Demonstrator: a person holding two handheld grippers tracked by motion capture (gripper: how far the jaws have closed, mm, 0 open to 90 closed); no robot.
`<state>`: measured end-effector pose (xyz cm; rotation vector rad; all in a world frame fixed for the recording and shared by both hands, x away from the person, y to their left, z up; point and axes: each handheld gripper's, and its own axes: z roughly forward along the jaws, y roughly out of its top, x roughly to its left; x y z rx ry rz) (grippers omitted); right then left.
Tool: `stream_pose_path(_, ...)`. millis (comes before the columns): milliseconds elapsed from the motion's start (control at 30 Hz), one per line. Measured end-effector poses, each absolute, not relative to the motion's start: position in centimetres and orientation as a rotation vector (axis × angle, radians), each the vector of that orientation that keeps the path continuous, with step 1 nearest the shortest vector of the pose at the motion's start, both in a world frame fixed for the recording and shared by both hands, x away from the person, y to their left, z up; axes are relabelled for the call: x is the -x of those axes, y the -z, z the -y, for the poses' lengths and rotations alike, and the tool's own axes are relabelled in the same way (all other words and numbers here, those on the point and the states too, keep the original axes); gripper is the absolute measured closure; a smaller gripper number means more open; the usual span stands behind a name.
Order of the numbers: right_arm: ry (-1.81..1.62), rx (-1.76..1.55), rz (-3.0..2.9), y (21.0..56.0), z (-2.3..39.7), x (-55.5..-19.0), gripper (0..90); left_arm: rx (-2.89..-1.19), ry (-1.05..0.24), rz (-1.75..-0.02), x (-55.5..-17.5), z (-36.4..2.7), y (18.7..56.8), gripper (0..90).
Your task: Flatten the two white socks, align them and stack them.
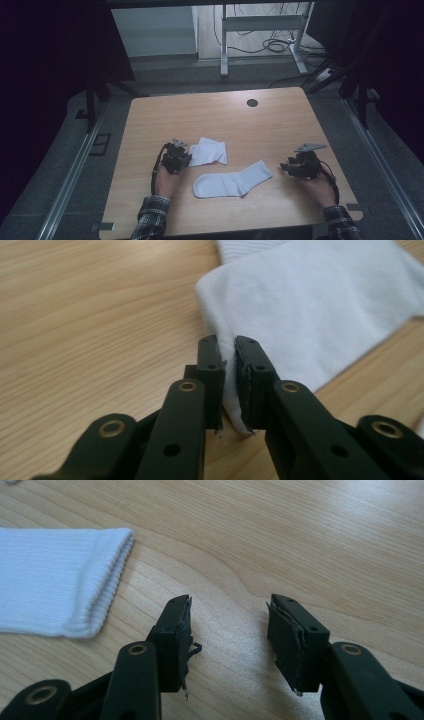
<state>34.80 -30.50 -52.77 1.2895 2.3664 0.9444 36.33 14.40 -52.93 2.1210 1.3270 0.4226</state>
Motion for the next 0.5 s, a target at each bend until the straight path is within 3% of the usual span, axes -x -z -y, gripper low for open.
stream_pose_path(33,-0.944,-1.290,-2.366,52.8,30.5,-34.8,50.6,-2.117,-0.436,-1.343,-36.4,-14.7,52.8,75.1)
stream_pose_path(67,-0.945,-1.290,-2.366,52.8,30.5,-34.8,50.4,-2.108,-0.458,-1.354,-36.4,-14.9,52.7,64.3)
stream_pose_path(167,-0.948,-1.293,-2.362,52.8,30.4,-34.8,49.8,-2.044,-0.460,-1.339,-36.3,-14.8,51.7,58.0)
stream_pose_path(500,-0.967,-1.288,-2.357,52.9,30.4,-34.7,47.5,-2.083,-0.352,-1.137,-37.1,-6.7,50.3,60.0)
